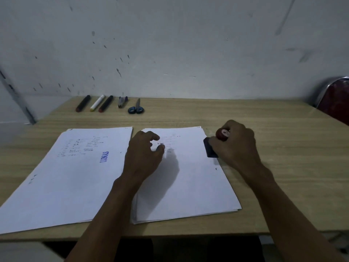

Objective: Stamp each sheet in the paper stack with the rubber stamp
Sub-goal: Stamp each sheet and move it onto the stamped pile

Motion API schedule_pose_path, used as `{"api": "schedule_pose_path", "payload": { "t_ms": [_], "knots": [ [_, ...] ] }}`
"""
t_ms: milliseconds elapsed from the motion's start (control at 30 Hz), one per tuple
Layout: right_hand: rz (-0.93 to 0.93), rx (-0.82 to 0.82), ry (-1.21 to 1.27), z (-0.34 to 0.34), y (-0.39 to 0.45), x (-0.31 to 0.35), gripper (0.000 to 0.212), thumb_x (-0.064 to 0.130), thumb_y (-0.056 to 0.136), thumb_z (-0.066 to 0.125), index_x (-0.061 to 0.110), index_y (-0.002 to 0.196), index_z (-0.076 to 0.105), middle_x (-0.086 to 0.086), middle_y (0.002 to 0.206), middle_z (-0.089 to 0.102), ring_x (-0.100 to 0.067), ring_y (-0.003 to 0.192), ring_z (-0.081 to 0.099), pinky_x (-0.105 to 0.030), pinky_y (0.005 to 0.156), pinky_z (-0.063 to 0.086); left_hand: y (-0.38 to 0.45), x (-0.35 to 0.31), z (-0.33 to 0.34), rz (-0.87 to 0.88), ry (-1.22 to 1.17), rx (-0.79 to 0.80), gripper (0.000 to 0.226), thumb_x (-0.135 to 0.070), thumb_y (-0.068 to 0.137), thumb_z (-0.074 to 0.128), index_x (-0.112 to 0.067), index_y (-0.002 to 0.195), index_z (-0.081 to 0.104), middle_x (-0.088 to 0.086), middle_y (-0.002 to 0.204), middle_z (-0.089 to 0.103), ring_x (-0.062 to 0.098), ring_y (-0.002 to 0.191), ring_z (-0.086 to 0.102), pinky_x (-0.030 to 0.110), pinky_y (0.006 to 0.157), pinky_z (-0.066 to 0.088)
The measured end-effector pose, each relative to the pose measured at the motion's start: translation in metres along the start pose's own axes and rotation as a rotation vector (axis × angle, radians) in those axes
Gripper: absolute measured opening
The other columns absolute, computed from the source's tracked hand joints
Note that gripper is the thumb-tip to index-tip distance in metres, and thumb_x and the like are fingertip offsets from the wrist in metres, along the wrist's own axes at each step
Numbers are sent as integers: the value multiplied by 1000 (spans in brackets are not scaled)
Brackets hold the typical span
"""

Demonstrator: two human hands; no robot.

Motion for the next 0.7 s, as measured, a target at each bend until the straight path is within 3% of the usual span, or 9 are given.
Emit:
{"api": "schedule_pose_path", "payload": {
  "t_ms": [133, 267, 700],
  "knots": [
    [-48, 114, -101, 28, 3, 24, 13, 26, 76, 62, 21, 85, 55, 3, 80, 60, -18, 71, 58, -29, 61, 47, -7, 2, 24, 9, 88, 132, 33, -31, 81, 70, -14, 109, 64, 3, 113, 60, 21, 106, 55, 25, 83, 38],
    [-71, 220, -232, 55, 6, 31, 14, 27, 76, 60, 21, 84, 51, 0, 83, 59, -22, 72, 56, -30, 64, 43, -18, -2, 41, 55, 236, 245, 40, -43, 82, 58, -17, 112, 62, 1, 116, 59, 26, 111, 51, 38, 91, 42],
    [-81, 315, -415, 80, 6, 36, 14, 25, 87, 53, 17, 93, 43, -2, 89, 49, -26, 77, 48, -32, 71, 37, -25, -4, 42, 103, 322, 189, 30, -42, 90, 53, -22, 110, 62, -4, 119, 55, 20, 112, 46, 33, 89, 33]
  ]
}}
Point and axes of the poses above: each hand's wrist, its own y-axis towards the middle knuckle, its own z-axis out of the palm, x = y × z, the point moved 10 cm from there along y, towards the middle knuckle
